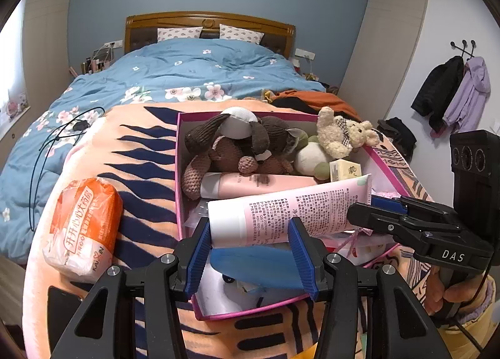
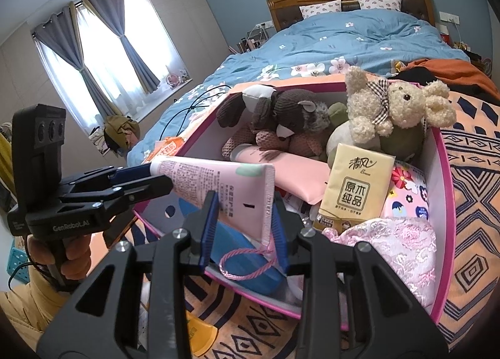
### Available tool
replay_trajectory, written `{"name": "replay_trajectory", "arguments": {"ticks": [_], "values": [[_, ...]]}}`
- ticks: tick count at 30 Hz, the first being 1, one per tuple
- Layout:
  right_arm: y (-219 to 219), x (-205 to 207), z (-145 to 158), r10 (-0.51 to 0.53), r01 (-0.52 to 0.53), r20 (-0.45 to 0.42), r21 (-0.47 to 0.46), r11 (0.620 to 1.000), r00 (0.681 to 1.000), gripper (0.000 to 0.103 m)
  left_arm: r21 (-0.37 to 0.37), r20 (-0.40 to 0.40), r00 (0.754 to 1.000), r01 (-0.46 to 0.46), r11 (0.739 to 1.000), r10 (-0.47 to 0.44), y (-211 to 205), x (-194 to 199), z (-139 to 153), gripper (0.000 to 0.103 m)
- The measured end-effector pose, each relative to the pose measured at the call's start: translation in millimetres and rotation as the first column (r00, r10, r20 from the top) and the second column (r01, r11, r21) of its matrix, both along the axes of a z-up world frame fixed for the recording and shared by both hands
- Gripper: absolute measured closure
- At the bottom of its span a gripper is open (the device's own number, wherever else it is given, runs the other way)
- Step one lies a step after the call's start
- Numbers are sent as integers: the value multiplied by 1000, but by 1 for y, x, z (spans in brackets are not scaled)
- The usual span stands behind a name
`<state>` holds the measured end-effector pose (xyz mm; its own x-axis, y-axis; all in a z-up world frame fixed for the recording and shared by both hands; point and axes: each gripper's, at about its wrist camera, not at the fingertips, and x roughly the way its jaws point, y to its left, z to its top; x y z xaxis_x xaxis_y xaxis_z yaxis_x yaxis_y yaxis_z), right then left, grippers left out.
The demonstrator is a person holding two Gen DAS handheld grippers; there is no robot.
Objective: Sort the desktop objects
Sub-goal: 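Lower the held tube into the pink box with both grippers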
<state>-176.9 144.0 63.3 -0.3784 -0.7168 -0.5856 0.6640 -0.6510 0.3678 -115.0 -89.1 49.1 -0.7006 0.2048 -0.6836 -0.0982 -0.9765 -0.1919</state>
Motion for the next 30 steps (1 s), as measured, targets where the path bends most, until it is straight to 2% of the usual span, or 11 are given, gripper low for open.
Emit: {"name": "replay_trajectory", "arguments": {"ticks": [30], "values": [[-15, -18, -17, -6, 4, 24, 57, 998, 1000, 67, -42, 49, 998, -32, 999, 35, -2, -20, -14, 52]]}}
